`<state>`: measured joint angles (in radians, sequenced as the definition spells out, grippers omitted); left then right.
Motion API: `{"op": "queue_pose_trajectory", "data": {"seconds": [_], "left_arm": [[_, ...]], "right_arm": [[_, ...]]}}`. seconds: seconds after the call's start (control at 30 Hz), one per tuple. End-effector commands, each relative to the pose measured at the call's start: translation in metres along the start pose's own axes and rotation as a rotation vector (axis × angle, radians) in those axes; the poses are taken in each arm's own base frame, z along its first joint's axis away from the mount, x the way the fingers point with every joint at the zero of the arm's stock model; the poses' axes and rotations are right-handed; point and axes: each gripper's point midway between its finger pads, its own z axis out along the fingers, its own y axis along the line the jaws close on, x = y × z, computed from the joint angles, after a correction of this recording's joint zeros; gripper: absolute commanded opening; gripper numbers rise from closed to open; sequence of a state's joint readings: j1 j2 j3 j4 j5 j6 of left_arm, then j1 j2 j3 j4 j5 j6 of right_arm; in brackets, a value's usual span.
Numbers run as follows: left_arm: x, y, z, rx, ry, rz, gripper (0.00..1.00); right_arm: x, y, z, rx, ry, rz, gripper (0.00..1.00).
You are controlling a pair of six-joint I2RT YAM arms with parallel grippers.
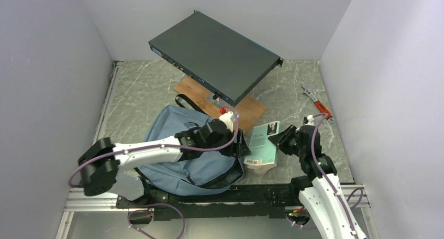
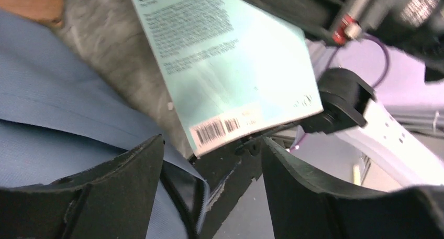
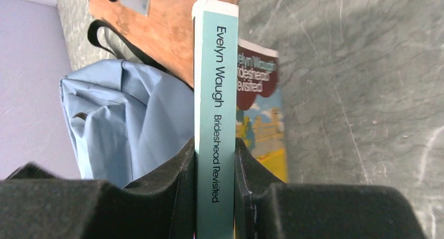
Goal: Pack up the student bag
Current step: Pick up the book from the center of the board, then place the book in the student bag.
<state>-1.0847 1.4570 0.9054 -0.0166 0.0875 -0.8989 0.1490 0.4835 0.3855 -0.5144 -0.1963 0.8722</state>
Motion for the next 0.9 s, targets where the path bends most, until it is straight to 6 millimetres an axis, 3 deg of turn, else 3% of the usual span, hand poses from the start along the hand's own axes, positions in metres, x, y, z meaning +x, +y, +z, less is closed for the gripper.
{"op": "queue_pose_trajectory", "data": {"seconds": [0.0,0.2,0.27,0.3,0.4,0.57,0.87], "left_arm": [[-0.023,-0.059,-0.043,0.113,-0.160,0.249,0.73],[-0.022,-0.119,-0.087,0.219,-0.416,0.653,0.75],[-0.023,-0.134,-0.092,0.203,-0.484,0.793,0.84],[-0.024,-0.141,-0.092,0.187,-0.506,0.854,0.92],[-0.025,-0.157,-0.078,0.110,-0.506,1.073,0.99],[-0.030,-0.175,-0.054,-0.054,-0.536,1.315,1.00],[-0.024,-0.159,-0.011,-0.263,-0.465,1.376,1.00]], "right_arm": [[-0.033,0.027,-0.031,0.028,-0.077,-0.051,0.00],[-0.047,0.051,-0.059,0.060,-0.072,0.027,0.00],[-0.049,0.062,-0.066,0.032,-0.068,0.064,0.00],[-0.049,0.069,-0.069,0.008,-0.065,0.083,0.00],[-0.049,0.085,-0.077,-0.061,-0.058,0.142,0.00],[-0.045,0.100,-0.079,-0.132,-0.028,0.216,0.00],[-0.046,0.110,-0.094,-0.179,-0.034,0.248,0.00]]}}
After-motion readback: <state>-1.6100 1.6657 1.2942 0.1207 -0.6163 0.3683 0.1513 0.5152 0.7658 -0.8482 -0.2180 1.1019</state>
